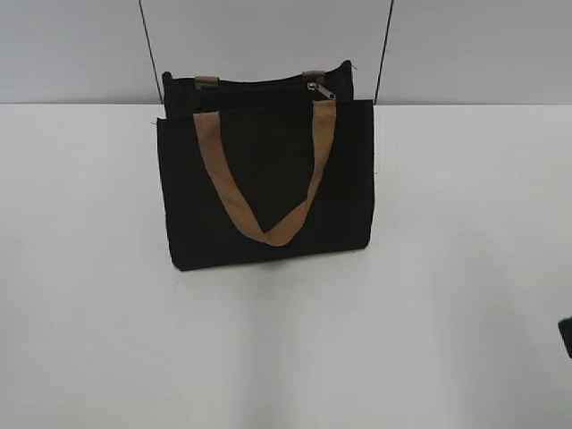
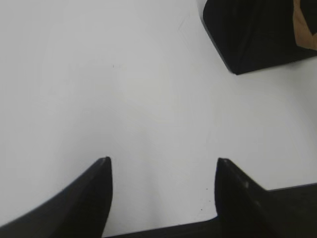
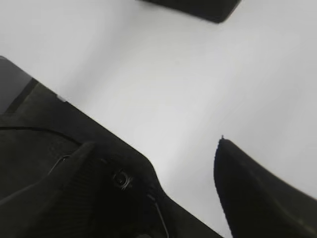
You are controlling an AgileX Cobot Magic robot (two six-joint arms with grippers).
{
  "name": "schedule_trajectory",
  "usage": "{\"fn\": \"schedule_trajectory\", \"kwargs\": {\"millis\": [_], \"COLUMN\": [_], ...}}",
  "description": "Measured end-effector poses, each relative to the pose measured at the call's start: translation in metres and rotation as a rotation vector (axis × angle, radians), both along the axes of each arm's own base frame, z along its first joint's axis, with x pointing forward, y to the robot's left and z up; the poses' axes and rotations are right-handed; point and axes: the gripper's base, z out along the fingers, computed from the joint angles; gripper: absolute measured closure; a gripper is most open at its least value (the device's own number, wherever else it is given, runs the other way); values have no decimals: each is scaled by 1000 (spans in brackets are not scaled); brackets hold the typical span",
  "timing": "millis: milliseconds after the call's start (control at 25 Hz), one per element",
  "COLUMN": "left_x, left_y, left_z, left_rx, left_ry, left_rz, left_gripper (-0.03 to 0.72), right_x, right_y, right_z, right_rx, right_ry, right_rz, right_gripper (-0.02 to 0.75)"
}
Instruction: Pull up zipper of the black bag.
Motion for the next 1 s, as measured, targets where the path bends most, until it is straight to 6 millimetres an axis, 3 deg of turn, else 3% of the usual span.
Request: {"fn": "schedule_trajectory", "kwargs": {"millis": [280, 1000], "left_x": [0, 0], "left_y": [0, 0], "left_z": [0, -1], "left_rx": [-1, 0], "left_ry": [0, 3], "left_rz": [0, 0], "left_gripper": [231, 235], "right_x": [-33, -33], "right_y": [-18, -20], "right_z": [-32, -29], "right_rx": [-44, -71], "right_ry": [-138, -131], "right_rz": [-93, -99], "right_gripper": [195, 195]}}
